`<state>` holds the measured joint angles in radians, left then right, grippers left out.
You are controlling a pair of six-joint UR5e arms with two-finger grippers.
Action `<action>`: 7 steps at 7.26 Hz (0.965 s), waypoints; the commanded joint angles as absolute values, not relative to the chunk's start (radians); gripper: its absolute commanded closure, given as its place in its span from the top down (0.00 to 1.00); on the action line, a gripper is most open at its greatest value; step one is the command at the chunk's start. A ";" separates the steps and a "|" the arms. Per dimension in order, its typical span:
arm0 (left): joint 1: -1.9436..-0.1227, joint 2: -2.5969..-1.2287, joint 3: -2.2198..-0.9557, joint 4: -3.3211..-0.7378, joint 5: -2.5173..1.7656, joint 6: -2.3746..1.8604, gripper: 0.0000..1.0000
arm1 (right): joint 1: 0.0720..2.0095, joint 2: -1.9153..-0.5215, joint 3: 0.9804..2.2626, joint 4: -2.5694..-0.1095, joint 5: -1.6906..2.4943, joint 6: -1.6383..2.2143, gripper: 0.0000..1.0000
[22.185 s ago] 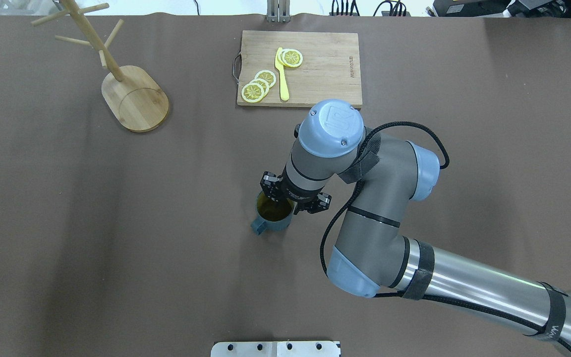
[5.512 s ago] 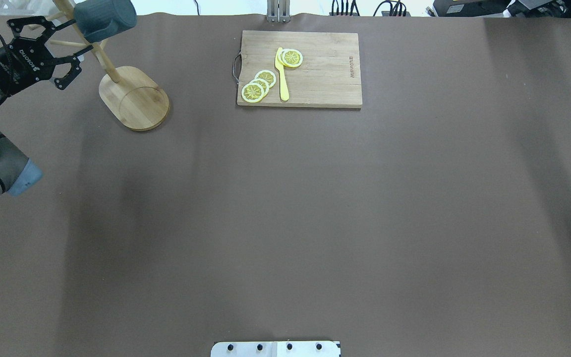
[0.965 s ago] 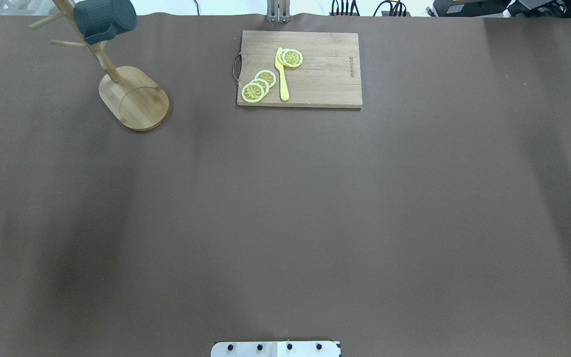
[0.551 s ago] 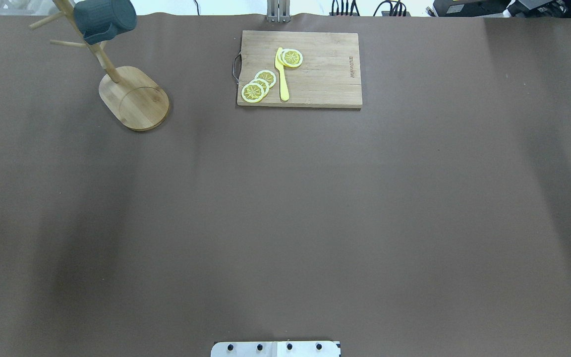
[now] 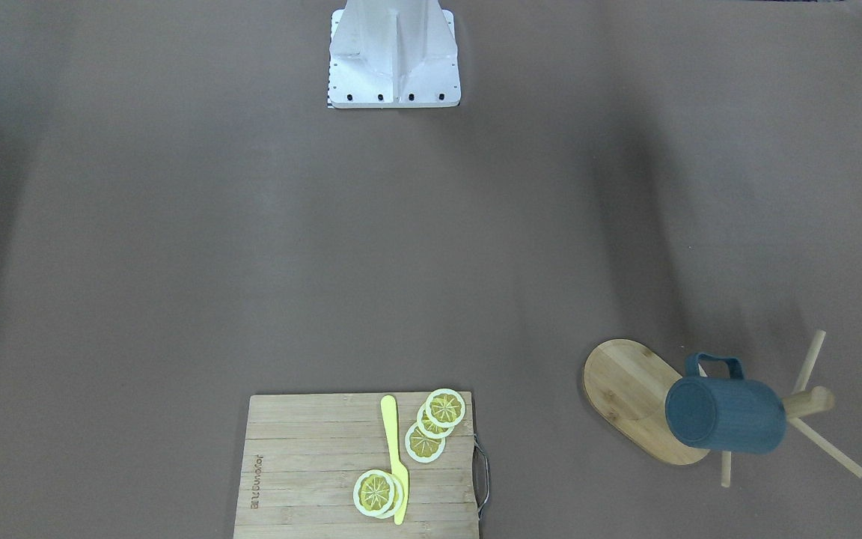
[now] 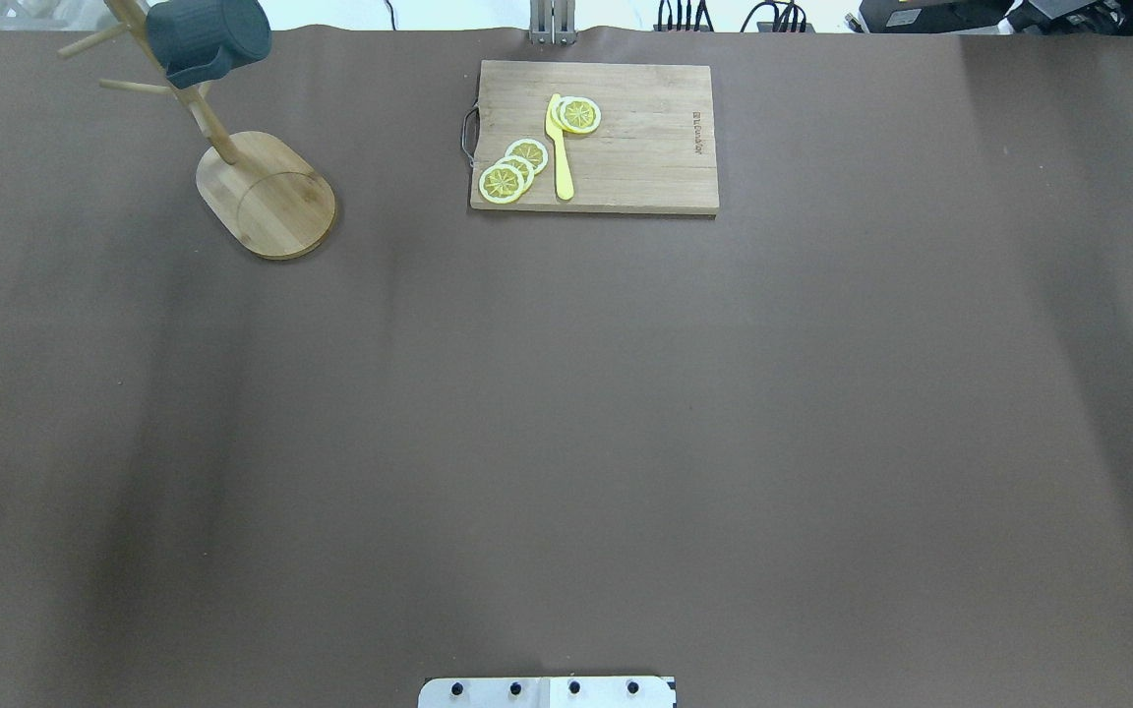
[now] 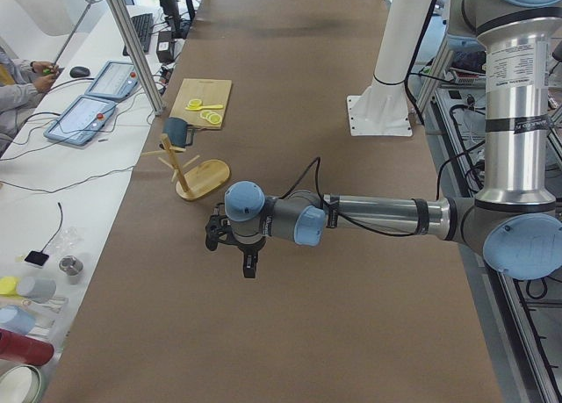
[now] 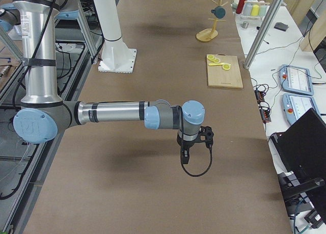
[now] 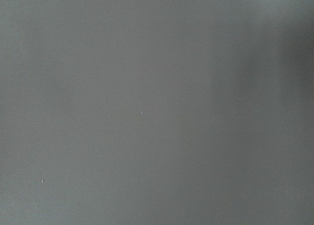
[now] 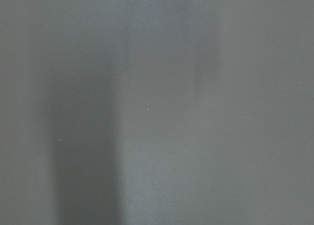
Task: Hang cup on storage rack
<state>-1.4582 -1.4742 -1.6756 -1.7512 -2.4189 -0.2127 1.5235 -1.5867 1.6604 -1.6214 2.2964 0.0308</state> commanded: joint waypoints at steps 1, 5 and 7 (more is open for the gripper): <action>-1.456 -1.485 -1.677 -1.744 -2.418 -0.224 0.98 | 1.523 -1.589 1.658 -1.621 2.299 0.031 1.00; -1.460 -1.470 -1.692 -1.753 -2.453 -0.224 0.98 | 1.522 -1.592 1.655 -1.618 2.309 0.032 1.00; -1.460 -1.470 -1.684 -1.753 -2.444 -0.224 0.98 | 1.522 -1.592 1.631 -1.615 2.309 0.031 1.00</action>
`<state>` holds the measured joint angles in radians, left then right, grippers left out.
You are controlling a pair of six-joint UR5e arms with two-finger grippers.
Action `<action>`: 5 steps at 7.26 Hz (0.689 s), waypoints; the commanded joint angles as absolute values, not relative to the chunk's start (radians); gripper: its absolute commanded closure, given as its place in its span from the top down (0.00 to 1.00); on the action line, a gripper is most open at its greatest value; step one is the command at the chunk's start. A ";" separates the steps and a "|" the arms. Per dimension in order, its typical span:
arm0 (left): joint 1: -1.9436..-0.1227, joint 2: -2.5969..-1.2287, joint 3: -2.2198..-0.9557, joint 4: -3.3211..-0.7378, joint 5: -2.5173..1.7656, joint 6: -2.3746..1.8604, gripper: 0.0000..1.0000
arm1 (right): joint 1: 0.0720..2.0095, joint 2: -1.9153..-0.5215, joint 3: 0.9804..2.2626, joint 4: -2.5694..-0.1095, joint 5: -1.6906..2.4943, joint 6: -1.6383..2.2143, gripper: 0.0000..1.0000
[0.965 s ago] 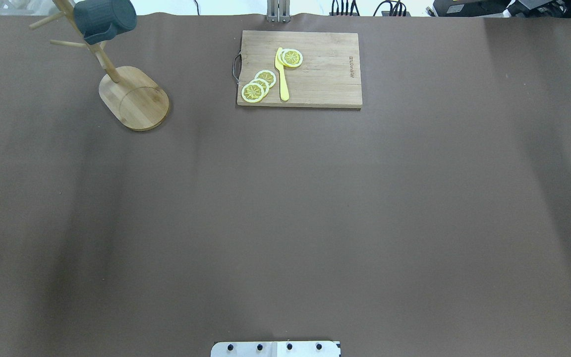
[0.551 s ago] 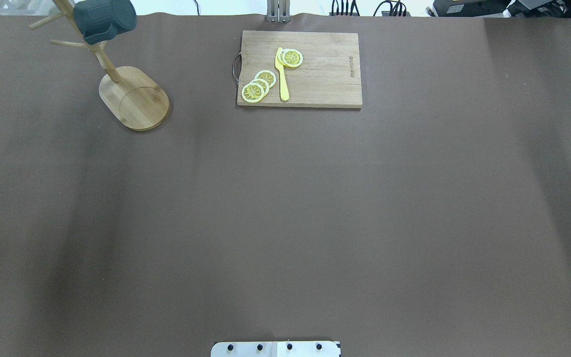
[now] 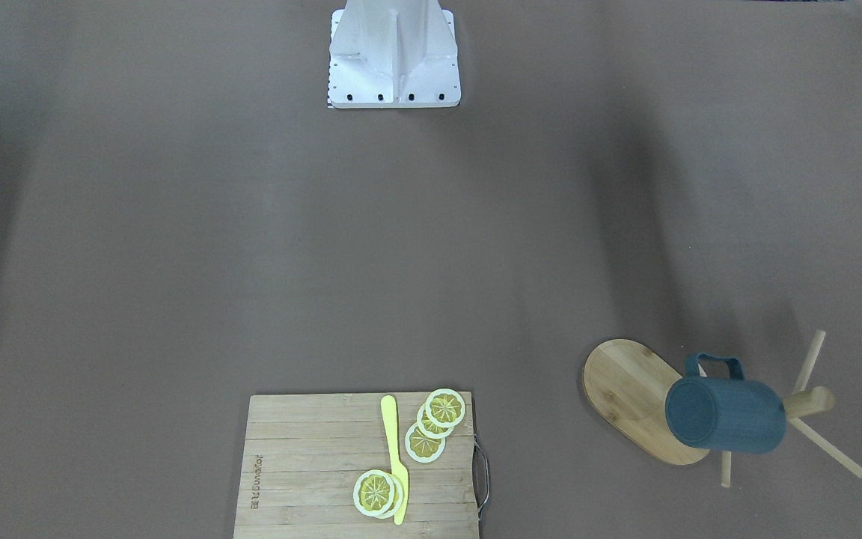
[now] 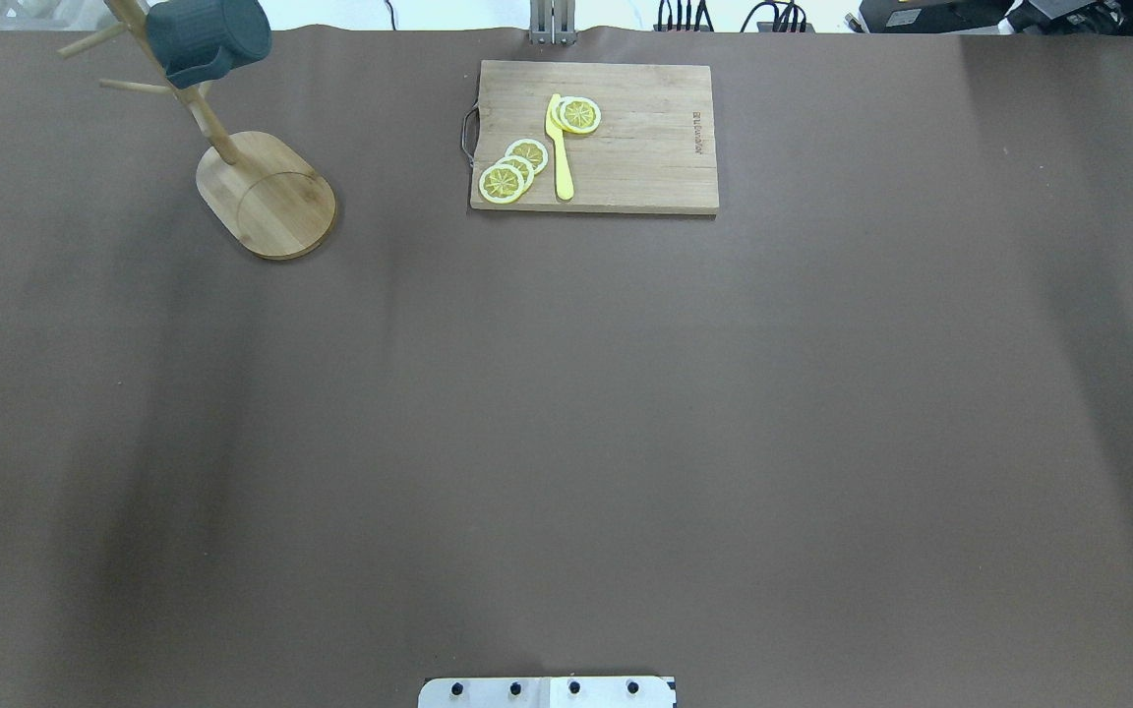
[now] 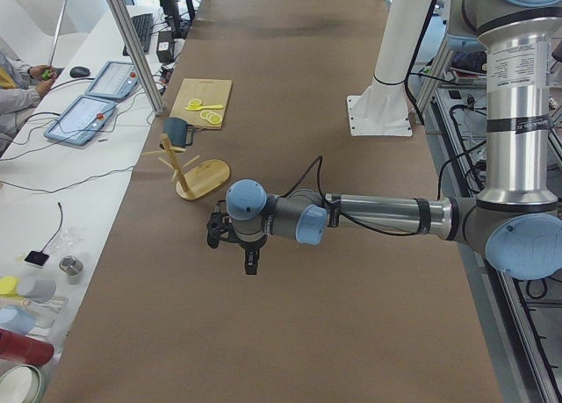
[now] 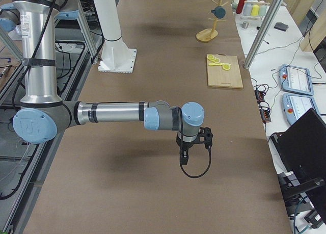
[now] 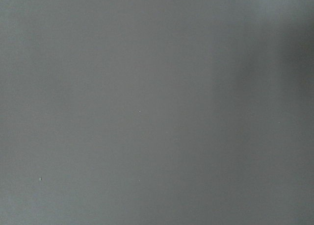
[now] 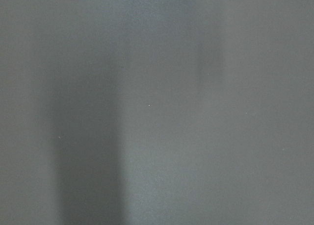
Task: Hang cup on storage rack
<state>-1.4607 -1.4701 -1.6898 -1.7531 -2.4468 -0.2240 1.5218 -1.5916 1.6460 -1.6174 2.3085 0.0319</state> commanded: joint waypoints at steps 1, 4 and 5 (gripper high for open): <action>-1.460 -1.470 -1.675 -1.753 -2.450 -0.224 0.98 | 1.523 -1.589 1.632 -1.615 2.296 0.026 1.00; -1.460 -1.470 -1.689 -1.753 -2.453 -0.224 0.98 | 1.522 -1.594 1.632 -1.614 2.287 0.003 1.00; -1.460 -1.470 -1.683 -1.753 -2.453 -0.224 0.98 | 1.522 -1.594 1.634 -1.615 2.305 0.002 1.00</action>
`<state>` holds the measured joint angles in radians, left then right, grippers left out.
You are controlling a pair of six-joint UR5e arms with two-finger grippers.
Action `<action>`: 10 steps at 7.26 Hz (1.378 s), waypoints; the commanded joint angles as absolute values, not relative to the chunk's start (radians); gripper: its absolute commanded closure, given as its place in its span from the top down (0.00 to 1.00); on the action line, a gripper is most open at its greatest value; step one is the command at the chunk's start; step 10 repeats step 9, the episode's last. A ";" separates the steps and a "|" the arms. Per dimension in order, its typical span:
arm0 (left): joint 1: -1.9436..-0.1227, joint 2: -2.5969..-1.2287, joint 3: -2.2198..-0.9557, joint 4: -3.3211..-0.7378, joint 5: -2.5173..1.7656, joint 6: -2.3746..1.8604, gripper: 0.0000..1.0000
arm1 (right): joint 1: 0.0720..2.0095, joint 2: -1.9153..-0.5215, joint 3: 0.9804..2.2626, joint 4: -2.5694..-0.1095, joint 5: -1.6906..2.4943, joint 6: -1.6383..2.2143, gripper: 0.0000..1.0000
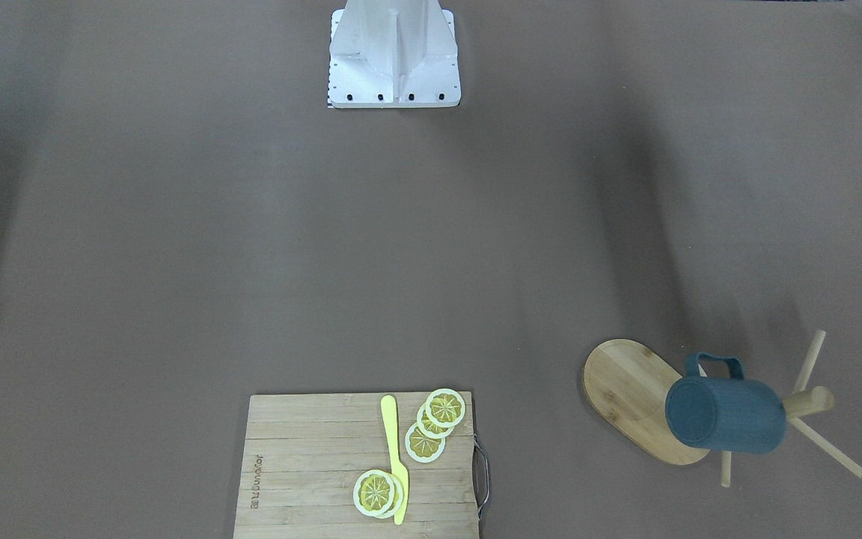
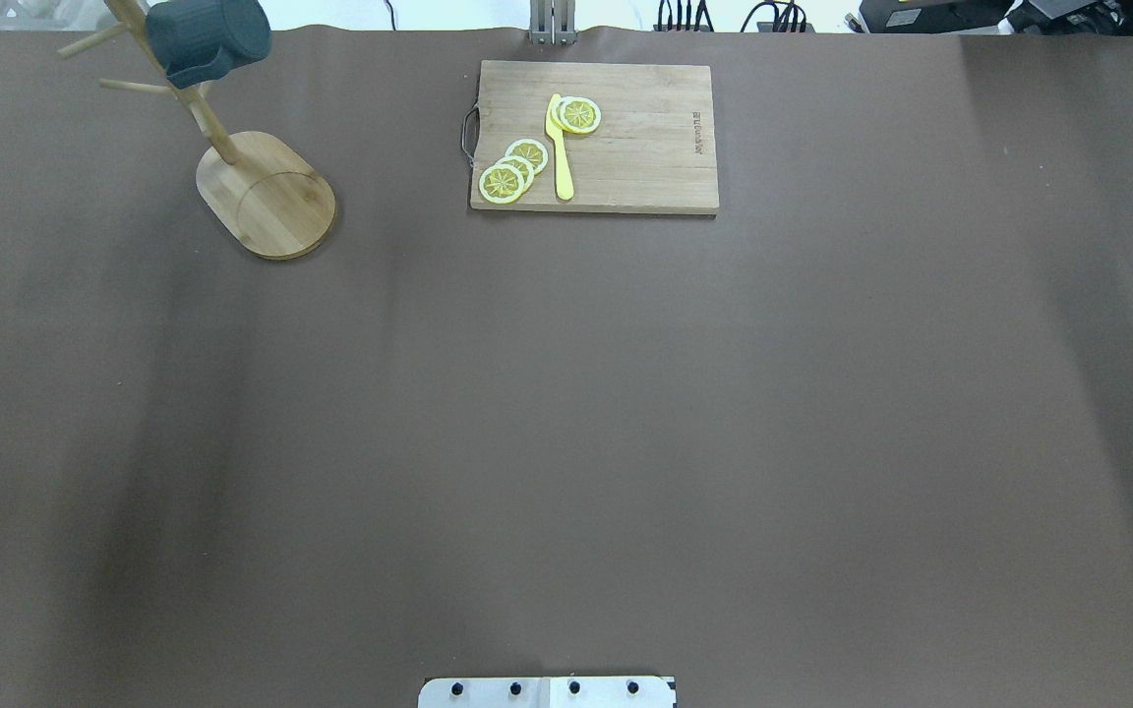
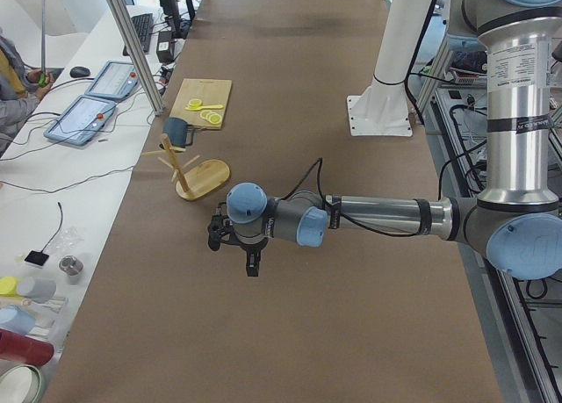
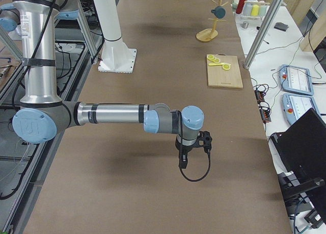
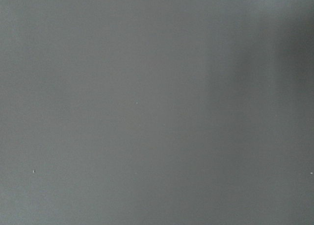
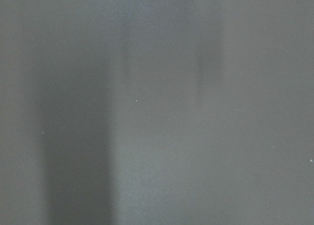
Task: Hang cup on storage rack
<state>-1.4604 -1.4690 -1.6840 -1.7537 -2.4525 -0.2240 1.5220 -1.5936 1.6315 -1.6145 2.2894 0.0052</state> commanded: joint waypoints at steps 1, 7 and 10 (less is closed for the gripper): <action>-1.462 -1.470 -1.692 -1.752 -2.453 -0.224 0.98 | 1.522 -1.588 1.628 -1.614 2.324 0.003 1.00; -1.462 -1.468 -1.681 -1.752 -2.395 -0.222 0.98 | 1.522 -1.586 1.634 -1.612 2.246 0.002 1.00; -1.460 -1.471 -1.677 -1.755 -2.375 -0.224 0.98 | 1.522 -1.591 1.631 -1.614 2.256 0.005 1.00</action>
